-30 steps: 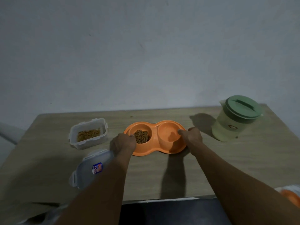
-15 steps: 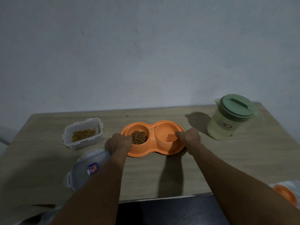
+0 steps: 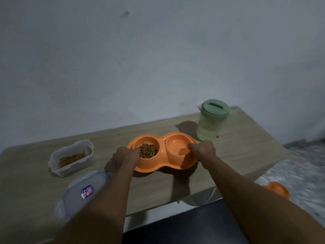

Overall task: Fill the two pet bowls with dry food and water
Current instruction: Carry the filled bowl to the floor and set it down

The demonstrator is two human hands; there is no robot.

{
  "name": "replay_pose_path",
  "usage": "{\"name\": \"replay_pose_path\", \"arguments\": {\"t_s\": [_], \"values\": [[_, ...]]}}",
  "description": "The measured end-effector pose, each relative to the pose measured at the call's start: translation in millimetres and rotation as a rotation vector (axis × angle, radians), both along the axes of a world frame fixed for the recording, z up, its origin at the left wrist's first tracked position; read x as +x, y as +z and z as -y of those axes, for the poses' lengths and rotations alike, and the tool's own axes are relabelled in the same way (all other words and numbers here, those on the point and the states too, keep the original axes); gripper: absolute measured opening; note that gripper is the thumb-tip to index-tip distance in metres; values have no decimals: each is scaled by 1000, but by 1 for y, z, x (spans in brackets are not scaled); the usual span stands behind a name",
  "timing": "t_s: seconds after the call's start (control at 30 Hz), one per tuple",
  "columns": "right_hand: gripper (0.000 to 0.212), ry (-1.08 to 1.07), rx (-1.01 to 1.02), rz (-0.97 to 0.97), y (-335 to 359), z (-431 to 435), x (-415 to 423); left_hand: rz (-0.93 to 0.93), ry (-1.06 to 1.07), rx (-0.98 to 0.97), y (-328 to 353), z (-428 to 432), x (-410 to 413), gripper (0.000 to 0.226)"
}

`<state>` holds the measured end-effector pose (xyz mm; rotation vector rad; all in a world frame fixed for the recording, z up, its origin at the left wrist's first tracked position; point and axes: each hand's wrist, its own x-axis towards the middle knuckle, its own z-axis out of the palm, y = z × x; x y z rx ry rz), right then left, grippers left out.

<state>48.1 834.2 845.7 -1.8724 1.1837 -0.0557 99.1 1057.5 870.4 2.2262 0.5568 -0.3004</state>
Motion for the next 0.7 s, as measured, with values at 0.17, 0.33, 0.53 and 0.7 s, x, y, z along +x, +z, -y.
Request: {"name": "replay_pose_path", "arguments": {"t_s": [0.17, 0.33, 0.53, 0.7], "values": [[51, -128, 5, 12, 4, 19, -51, 25, -92, -42, 3, 26, -28, 44], [51, -196, 7, 37, 5, 50, -106, 30, -178, -27, 9, 61, -64, 43], [49, -289, 10, 69, 17, 107, -194, 56, -282, -22, 16, 133, -125, 43], [45, -362, 13, 72, 19, 168, -284, 78, -374, -28, 16, 201, -198, 40]]}}
